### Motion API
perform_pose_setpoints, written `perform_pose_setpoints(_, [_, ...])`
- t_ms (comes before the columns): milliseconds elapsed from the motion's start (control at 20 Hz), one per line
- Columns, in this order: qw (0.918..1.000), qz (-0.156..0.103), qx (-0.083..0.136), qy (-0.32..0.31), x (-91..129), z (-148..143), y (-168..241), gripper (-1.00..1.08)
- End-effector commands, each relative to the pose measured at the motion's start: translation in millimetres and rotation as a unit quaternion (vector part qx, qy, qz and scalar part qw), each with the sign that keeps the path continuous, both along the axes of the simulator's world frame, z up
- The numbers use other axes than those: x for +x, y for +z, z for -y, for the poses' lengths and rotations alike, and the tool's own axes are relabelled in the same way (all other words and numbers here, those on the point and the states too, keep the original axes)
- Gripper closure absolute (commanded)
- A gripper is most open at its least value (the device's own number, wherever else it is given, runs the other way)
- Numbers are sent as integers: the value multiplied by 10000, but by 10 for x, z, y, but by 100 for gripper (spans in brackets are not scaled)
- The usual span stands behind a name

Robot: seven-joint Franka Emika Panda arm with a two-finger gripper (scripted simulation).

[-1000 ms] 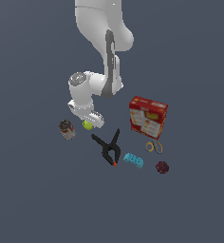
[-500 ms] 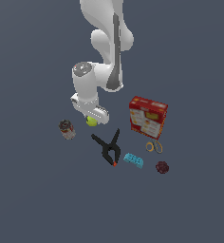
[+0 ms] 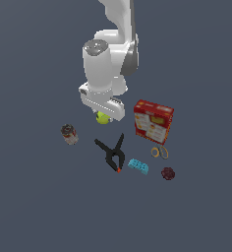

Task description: Pick up a designated object from a clutter of objects.

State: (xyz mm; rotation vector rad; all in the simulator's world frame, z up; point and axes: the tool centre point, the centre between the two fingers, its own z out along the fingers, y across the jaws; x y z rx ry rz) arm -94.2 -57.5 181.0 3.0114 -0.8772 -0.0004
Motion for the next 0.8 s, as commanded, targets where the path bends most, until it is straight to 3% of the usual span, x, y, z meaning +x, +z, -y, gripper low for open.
perform_pose_setpoints(0, [10000,3,-6,-3,55,-128,226,108])
perform_pose_setpoints(750, [10000,5,6,4,444,-947,1599,108])
